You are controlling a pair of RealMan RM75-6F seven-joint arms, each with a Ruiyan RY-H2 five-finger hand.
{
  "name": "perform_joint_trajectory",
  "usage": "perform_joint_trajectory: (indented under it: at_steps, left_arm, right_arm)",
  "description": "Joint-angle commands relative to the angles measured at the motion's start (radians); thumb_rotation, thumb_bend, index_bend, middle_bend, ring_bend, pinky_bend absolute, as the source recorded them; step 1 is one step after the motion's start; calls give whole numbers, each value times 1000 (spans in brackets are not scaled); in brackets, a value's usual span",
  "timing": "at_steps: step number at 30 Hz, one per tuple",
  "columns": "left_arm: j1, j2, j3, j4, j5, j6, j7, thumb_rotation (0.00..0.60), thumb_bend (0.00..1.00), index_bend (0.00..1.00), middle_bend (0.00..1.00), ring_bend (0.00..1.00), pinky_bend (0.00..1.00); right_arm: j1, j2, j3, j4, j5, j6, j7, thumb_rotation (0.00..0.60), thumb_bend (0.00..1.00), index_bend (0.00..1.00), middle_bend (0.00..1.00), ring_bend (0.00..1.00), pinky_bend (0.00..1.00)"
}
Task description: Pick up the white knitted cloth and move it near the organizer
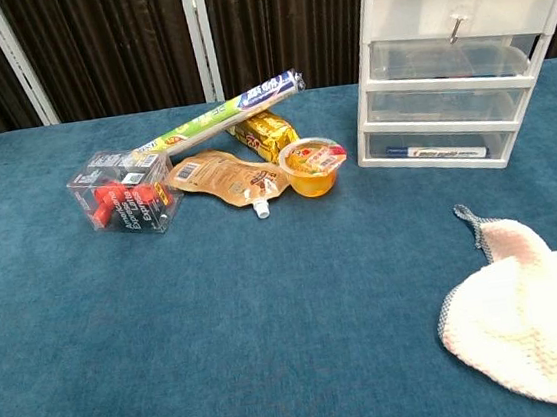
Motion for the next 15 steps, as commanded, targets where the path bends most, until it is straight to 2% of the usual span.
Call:
perform_joint_trajectory:
  at_steps: [1,5,8,10,12,13,15]
  left_arm:
    - [0,0,0,0,1,1,1,600,0,0,0,0,0]
    - [1,-1,0,0,4,5,0,600,0,0,0,0,0]
    - [2,-2,0,1,2,5,-1,600,0,0,0,0,0]
    - [1,-2,-2,-1,-4,1,1,600,0,0,0,0,0]
    - [0,-2,-3,-4,-7,-3,2,600,0,0,0,0,0]
    - [-1,-1,-3,-4,-7,-3,2,600,0,0,0,0,0]
    - [-1,-1,-3,-5,-9,-5,1,600,0,0,0,0,0]
  right_arm:
    - [-3,1,3,-5,3,-4,1,600,18,34,0,0,24]
    - [-7,4,7,-31,11,-14,-2,600,18,35,1,0,52]
    - [-6,10,16,-95,25,-28,-20,600,10,54,70,54,259]
    - [0,14,25,-140,46,-45,-53,600,1,81,200,222,455]
    - [9,14,33,-190,78,-75,-87,600,0,101,318,363,580]
    - [13,13,34,-206,91,-87,-97,600,0,110,366,417,629]
    - [23,7,38,-242,123,-120,-129,600,0,121,398,453,663]
